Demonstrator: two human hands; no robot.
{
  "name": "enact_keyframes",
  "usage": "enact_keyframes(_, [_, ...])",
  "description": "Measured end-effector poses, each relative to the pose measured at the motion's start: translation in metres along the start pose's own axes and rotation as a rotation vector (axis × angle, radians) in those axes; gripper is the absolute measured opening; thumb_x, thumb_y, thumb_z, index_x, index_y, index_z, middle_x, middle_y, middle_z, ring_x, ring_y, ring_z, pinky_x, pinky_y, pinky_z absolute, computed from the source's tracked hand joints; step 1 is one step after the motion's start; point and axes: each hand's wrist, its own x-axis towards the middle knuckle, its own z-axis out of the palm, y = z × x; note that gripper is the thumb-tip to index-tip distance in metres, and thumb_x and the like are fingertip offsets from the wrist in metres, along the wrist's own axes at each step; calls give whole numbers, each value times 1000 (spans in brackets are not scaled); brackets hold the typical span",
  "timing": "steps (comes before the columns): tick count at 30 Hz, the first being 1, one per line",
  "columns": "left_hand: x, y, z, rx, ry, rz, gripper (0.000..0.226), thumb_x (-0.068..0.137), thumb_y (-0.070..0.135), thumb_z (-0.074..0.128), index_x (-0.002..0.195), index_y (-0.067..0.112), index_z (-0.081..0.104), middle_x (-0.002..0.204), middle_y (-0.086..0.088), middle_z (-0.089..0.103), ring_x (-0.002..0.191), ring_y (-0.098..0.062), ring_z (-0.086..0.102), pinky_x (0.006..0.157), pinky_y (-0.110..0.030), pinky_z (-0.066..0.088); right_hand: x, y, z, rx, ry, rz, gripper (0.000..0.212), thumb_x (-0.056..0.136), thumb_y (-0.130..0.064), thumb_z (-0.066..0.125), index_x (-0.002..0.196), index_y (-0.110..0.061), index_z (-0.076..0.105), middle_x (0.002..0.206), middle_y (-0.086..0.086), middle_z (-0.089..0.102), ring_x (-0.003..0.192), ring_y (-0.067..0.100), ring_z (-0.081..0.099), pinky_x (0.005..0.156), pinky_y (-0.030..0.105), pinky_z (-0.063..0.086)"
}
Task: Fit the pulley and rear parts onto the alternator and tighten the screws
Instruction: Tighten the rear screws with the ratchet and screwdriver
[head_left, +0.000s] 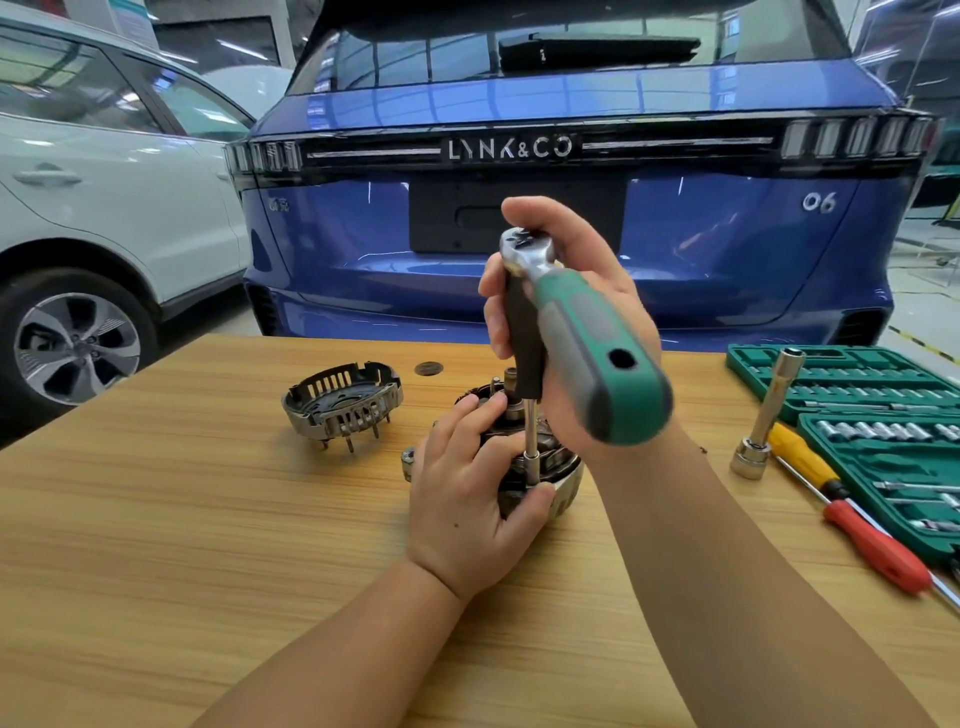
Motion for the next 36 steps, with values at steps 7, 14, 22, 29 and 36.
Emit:
enact_keyframes(7, [0,-1,1,12,12,7,43,84,50,54,101,15,73,139,-8,58,139,-33,43,107,-54,37,2,-4,3,-117,212,57,41,89,-32,66,124,-13,54,74,-2,59,59,14,49,55,27,43])
enact_keyframes(14, [-1,1,0,5,6,3,46,86,50,53,107,14,73,142,-8,56,141,-32,39,106,-60,38,1,-9,-3,-102,214,175,20,91,-18,67,110,-16,61,68,-4,57,57,10,48,56,23,43])
enact_keyframes(22, [-1,0,-1,1,7,9,42,84,48,54,100,13,73,141,-9,56,141,-34,40,110,-54,35,4,4,1,-146,36,-56,38,89,4,56,113,-24,62,85,11,56,60,17,52,55,26,47])
enact_keyframes(29, [1,1,0,-17,16,26,39,83,45,57,93,10,72,131,-12,62,134,-39,46,101,-59,40,4,-1,-8,84,-23,96,41,90,-42,50,120,-17,61,84,8,62,67,20,53,62,29,46])
enact_keyframes(36, [-1,2,1,18,14,1,45,85,49,54,106,14,73,141,-9,56,140,-33,40,109,-54,35,-3,-8,4,-256,267,18,21,93,-24,69,106,-9,62,62,-7,53,51,8,42,49,19,39])
